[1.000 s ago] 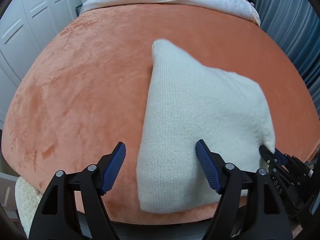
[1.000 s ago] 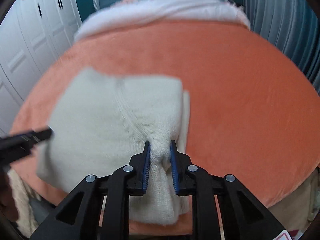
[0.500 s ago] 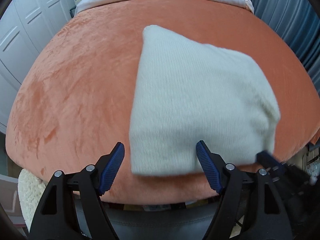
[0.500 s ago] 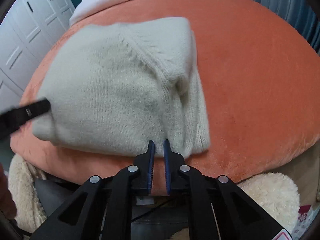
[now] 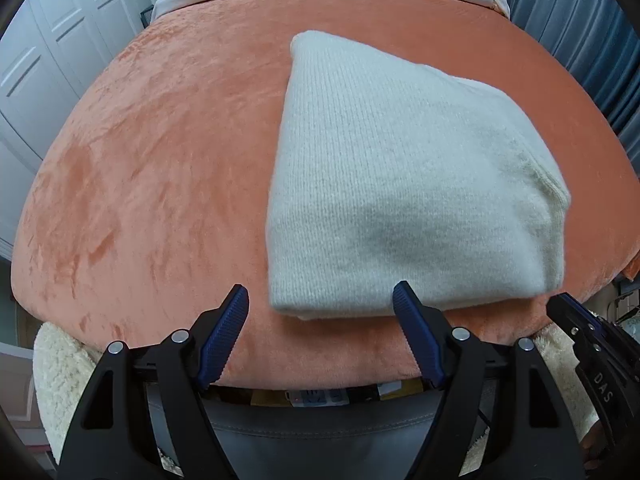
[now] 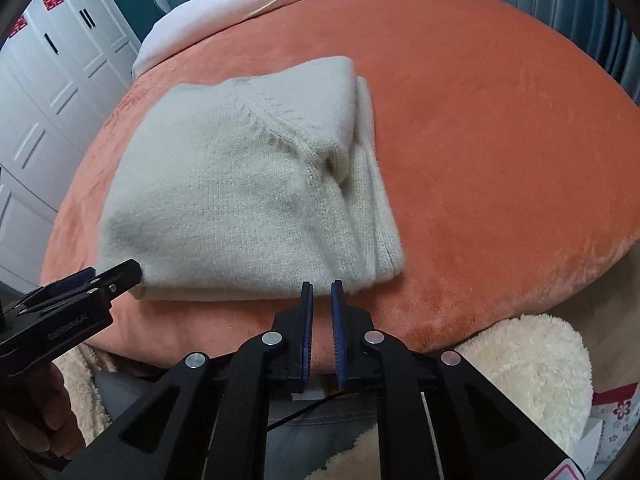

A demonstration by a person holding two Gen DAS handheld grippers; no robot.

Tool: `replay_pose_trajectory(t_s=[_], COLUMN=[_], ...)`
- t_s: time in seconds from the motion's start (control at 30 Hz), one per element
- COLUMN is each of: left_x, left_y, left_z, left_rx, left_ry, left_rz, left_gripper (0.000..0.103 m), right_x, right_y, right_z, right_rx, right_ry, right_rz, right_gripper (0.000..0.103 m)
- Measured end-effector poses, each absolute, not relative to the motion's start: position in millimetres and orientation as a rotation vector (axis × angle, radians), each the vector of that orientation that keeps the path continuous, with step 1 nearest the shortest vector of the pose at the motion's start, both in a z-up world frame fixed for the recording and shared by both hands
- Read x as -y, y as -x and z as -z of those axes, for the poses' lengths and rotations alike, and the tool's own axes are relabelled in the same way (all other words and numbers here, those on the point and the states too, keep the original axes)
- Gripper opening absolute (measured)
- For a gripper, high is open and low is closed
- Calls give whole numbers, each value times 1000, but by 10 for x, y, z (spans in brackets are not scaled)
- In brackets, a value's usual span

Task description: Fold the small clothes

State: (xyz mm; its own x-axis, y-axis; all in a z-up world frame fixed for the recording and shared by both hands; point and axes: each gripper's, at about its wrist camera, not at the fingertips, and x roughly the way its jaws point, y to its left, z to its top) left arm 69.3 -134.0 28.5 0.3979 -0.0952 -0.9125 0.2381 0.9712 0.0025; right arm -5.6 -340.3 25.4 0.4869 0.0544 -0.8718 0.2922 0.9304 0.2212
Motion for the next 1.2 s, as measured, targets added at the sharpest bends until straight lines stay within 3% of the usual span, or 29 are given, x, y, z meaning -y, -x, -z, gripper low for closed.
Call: replay_pose_trajectory(t_s=[0.1,0.33,0.57,0.67,0.73,0.93,1.2], left_x=[1261,1001,930,922,850,705,741], left_y=[-637,-614,-709,-767,-795,-692,-660], left_z=[-285,-303,-201,-28,80,10,-132], left_rx=[-1154,-1130,-1135,-1173,-1210,-1167,-1146], left_ry=[-111,-31,-48,-89,-92,-108,-78], left_rz=[242,214,165,136,116,88,110], left_gripper=[81,82,85,85,85,84,84], right_x=[3510,3650,3449,3362,3356,3347,3306], right_y=[282,644,196,-111,-259,-23,384], right_z=[-296,-178,-431,-194,19,-313,-212], right_rx=[-1055,-1071,-995,-1052,-1090,-1027,-1068], right_ry=[-387,-437,-335,-266,-242,-281,-303], right_rz=[178,206,146,163,166,153,159], right_gripper=[11,14,15,17,10,27,30])
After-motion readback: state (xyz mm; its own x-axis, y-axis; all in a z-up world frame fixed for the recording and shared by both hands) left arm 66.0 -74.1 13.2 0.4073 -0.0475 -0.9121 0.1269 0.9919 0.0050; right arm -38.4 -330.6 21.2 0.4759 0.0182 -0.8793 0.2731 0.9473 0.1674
